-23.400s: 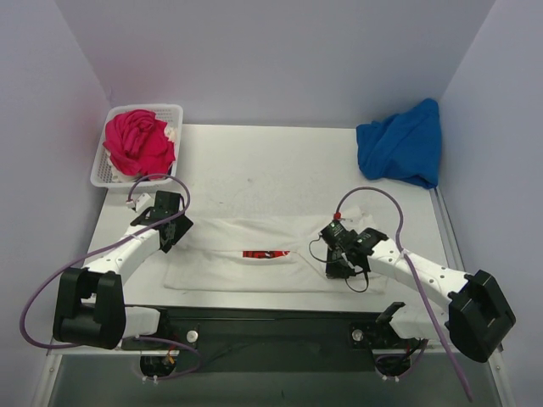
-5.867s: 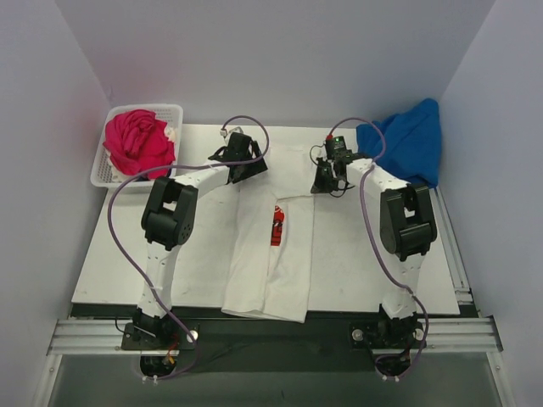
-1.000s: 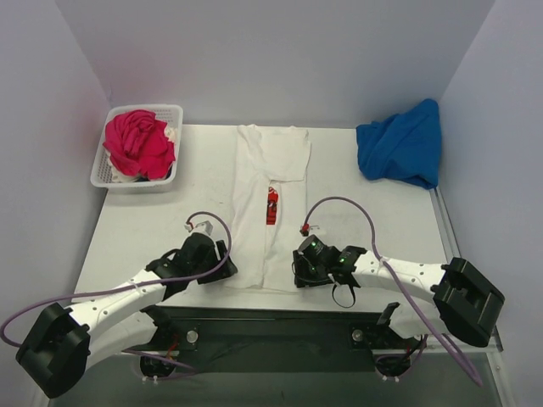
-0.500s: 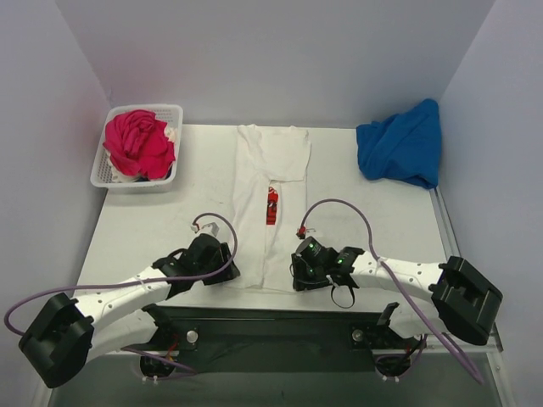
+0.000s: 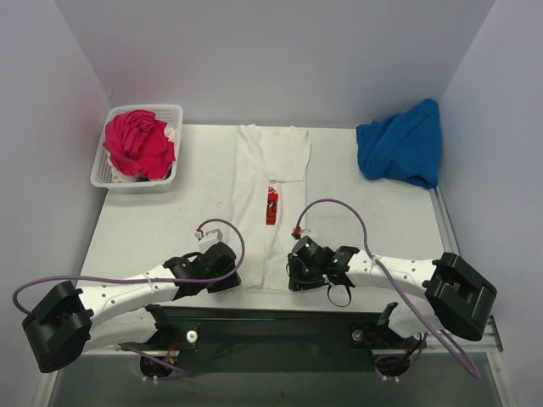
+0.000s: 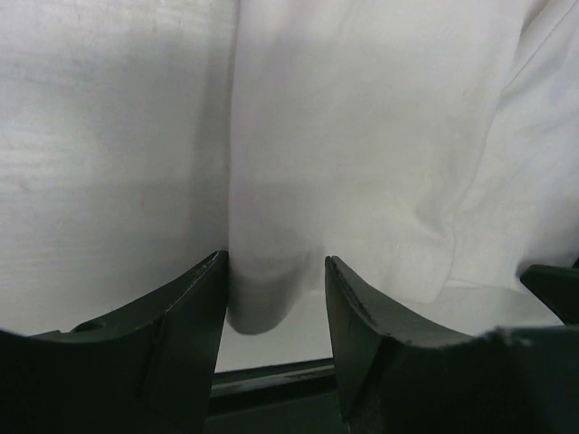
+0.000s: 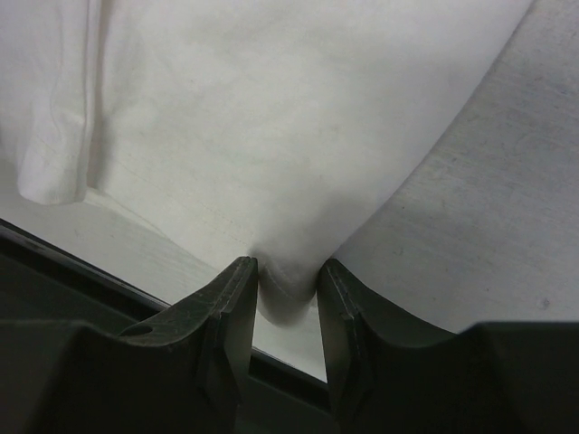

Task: Fold and stack the t-shirts
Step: Fold the tshirt

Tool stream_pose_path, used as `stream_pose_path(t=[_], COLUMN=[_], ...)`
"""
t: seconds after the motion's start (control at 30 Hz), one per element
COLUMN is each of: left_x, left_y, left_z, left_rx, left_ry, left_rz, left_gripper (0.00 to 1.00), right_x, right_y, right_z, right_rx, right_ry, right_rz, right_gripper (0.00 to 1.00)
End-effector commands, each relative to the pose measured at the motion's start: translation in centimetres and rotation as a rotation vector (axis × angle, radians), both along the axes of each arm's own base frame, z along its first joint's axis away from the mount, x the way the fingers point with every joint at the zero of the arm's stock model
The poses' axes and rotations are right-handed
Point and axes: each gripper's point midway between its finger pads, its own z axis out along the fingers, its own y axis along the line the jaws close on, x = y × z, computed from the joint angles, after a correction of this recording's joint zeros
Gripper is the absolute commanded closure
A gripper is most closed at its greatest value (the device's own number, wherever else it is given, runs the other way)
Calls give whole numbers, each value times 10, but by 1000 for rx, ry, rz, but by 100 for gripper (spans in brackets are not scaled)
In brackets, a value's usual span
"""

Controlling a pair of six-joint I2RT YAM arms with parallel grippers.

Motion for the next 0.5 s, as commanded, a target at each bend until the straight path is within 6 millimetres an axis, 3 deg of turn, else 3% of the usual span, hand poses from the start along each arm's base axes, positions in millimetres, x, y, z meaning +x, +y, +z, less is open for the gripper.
stream_pose_path(t=[0.0,0.47], left_x=[-60,-42], left_y=[65,71], left_z=[-37,-17], left_rx=[247,247], left_ry=[226,122], left_rz=[58,196], left_gripper=[43,44], right_x=[-49,-46], right_y=[-62,-66], right_z=[-38,-38], right_rx=[-252,-286], right_ry=[170,147], right_rz=[11,-7], right_gripper=[67,67])
